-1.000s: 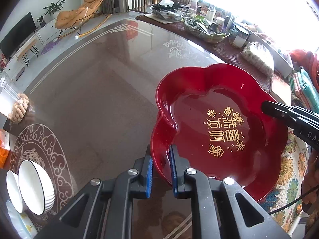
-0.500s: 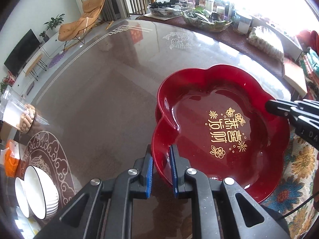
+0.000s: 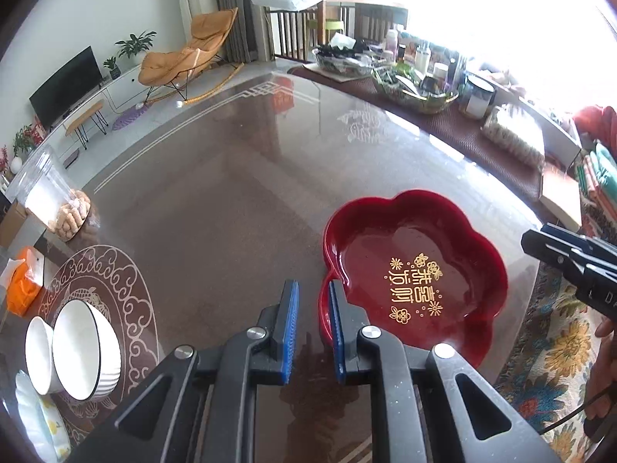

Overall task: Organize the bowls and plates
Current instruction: 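Carry the red flower plates together and stack them, opening both grippers, then move both open grippers toward the blue-and-white scalloped bowl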

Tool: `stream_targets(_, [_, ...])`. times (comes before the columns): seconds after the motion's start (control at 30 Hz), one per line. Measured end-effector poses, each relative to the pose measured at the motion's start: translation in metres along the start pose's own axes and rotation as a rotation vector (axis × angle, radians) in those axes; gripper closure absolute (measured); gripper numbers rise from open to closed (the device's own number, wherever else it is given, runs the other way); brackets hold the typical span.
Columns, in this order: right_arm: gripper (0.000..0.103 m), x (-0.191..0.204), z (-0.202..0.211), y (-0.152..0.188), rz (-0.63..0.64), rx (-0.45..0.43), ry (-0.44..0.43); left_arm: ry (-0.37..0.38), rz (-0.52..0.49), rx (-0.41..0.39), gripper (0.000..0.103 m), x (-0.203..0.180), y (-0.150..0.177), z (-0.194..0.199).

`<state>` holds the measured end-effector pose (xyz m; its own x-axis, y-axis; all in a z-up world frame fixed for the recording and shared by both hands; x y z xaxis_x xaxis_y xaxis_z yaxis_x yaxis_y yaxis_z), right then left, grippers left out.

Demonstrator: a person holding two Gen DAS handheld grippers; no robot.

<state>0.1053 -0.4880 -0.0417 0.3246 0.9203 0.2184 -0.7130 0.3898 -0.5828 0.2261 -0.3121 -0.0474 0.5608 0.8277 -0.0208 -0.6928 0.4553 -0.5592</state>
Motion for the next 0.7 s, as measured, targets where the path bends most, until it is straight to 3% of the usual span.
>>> stream_targets(0.23, [0.042, 0.027, 0.051, 0.042, -0.068, -0.114, -0.077, -0.045, 0.132, -0.047, 0.087, 0.023, 0.042, 0.045])
stream_targets(0.37, [0.042, 0.053, 0.056, 0.074, -0.054, -0.099, -0.096, -0.124, 0.181, -0.066, 0.087, 0.038, 0.078, 0.068])
stream_targets(0.57, [0.042, 0.09, 0.053, 0.112, -0.038, -0.052, -0.135, -0.173, 0.276, -0.06, 0.086, 0.07, 0.121, 0.091])
stream_targets(0.63, [0.042, 0.101, 0.053, 0.119, -0.024, -0.04, -0.145, -0.176, 0.298, -0.067, 0.078, 0.081, 0.132, 0.098])
stream_targets(0.67, [0.042, 0.107, 0.054, 0.121, -0.014, -0.037, -0.151, -0.18, 0.309, -0.075, 0.054, 0.085, 0.138, 0.102])
stream_targets(0.7, [0.042, 0.112, 0.054, 0.122, -0.003, -0.037, -0.152, -0.183, 0.326, -0.088, 0.023, 0.091, 0.143, 0.105])
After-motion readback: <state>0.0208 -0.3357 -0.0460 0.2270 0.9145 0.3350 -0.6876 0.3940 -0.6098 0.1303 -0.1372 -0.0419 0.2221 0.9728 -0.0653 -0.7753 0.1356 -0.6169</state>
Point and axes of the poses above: each gripper's, at about its wrist camera, not at the fingertips, and z roughly against the way its jaws point, x to its left, y to its underside, the point moved 1 cm from there along -z, roughly the way its jaws point, and after that the axes turned 2 degrees about z, right-handed, at the moved point
